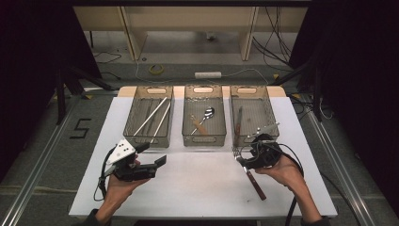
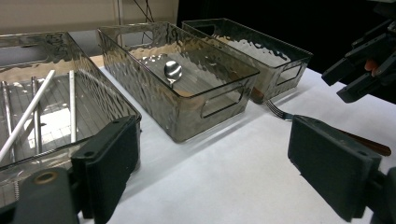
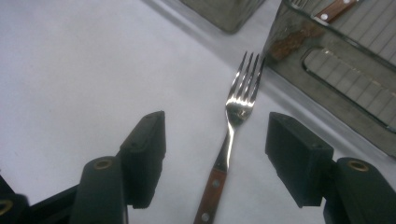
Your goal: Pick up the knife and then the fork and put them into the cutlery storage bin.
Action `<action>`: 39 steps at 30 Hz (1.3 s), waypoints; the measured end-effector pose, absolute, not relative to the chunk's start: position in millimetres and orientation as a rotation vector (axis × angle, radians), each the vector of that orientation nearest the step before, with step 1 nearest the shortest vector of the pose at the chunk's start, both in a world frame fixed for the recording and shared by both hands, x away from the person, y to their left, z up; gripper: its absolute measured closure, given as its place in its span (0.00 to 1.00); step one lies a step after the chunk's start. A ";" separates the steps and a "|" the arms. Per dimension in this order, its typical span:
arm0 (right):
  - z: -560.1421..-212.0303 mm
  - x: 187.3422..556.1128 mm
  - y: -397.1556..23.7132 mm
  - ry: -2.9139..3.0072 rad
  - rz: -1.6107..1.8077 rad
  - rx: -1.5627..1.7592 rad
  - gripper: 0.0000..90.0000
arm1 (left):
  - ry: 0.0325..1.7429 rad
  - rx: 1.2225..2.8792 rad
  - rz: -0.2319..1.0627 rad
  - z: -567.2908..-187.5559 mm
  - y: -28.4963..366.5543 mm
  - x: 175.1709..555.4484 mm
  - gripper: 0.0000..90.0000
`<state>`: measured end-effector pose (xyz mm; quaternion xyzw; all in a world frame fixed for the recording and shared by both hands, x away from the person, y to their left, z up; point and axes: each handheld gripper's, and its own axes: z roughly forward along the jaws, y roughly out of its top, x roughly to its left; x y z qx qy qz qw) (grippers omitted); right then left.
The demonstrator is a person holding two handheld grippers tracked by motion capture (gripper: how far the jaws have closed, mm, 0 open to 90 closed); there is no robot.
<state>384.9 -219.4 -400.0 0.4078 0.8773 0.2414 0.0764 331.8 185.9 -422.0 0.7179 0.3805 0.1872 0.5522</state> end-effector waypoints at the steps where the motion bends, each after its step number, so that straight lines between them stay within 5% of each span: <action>1: -401.4 384.6 -219.0 2.632 0.711 1.219 0.44 | 0.899 1.698 0.444 -422.0 186.2 331.7 0.18; 21: -420.3 372.9 -221.2 2.710 0.583 1.233 0.42 | 0.900 1.692 0.447 -421.7 186.8 331.6 0.18; 39: -434.2 366.1 -226.4 2.729 0.520 1.242 0.54 | 0.901 1.692 0.447 -421.7 186.6 331.7 0.18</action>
